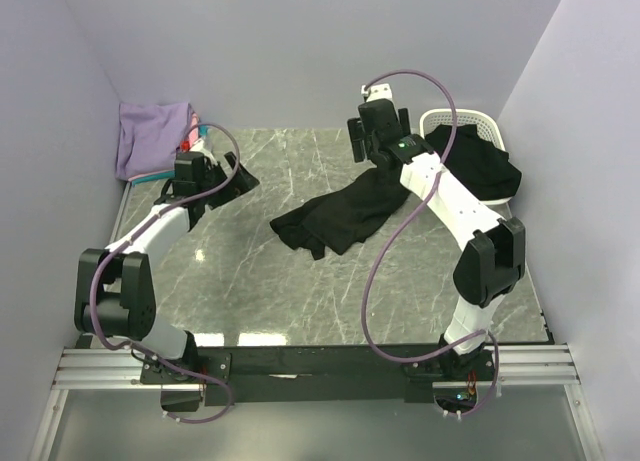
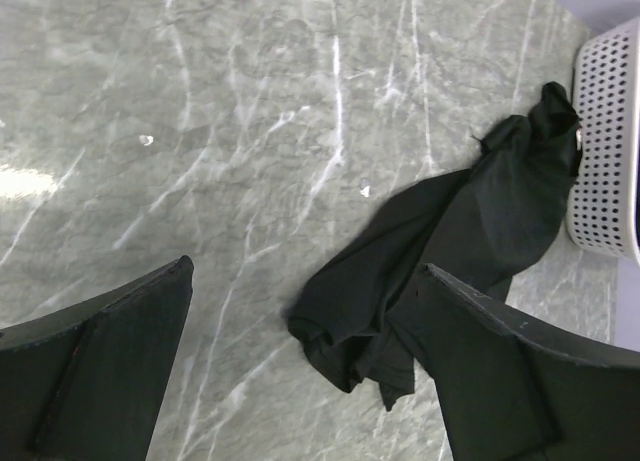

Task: Fold and stack the t-shirts
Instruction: Flatten the tshirt out

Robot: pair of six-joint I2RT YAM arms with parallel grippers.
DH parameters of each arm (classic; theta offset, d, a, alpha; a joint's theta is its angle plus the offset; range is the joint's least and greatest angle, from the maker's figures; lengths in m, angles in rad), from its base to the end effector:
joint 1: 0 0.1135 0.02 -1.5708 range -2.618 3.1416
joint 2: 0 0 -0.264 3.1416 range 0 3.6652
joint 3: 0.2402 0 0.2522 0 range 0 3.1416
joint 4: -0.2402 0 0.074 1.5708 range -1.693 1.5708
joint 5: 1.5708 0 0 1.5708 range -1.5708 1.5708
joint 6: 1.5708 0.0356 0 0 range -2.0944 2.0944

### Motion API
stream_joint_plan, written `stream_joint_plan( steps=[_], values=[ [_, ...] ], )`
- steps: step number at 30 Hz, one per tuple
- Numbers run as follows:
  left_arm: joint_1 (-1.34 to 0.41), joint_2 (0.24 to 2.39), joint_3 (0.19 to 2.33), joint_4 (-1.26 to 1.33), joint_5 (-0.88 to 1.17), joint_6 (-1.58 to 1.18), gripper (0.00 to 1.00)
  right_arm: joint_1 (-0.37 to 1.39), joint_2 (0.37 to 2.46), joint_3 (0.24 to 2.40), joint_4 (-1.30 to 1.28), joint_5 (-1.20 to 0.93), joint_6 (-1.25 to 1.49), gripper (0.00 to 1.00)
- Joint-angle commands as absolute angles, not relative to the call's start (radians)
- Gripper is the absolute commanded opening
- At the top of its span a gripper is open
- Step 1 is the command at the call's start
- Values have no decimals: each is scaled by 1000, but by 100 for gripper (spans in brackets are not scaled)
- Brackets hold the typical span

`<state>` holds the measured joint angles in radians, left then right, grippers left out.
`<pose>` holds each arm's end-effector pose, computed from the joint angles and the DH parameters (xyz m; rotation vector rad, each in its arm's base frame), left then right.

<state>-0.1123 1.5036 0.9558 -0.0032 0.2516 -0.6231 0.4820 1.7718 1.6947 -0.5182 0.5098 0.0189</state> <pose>0.3320 -0.0464 0.2438 -0.4012 2.1461 -0.6948 0.3701 0.1740 0.3542 -0.1967 2.0827 -0.2507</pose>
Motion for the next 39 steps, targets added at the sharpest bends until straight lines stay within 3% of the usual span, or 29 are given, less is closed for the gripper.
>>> stream_joint_plan(
  steps=[1, 13, 33, 37, 39],
  values=[
    [-130, 1519, 997, 31, 298, -614, 100, 483, 1834, 1736, -566, 324, 75, 91],
    [-189, 1660, 1088, 11, 387, -578, 99, 403, 2129, 1953, -675, 226, 213, 88],
    [-322, 1865, 1221, -104, 296, -523, 99, 357, 2299, 2013, -718, 104, 262, 82],
    [-337, 1884, 1226, -106, 291, -525, 100, 348, 2315, 2003, -703, 95, 262, 69],
    [-344, 1896, 1230, -109, 284, -525, 100, 342, 2315, 2000, -695, 87, 261, 50]
  ],
)
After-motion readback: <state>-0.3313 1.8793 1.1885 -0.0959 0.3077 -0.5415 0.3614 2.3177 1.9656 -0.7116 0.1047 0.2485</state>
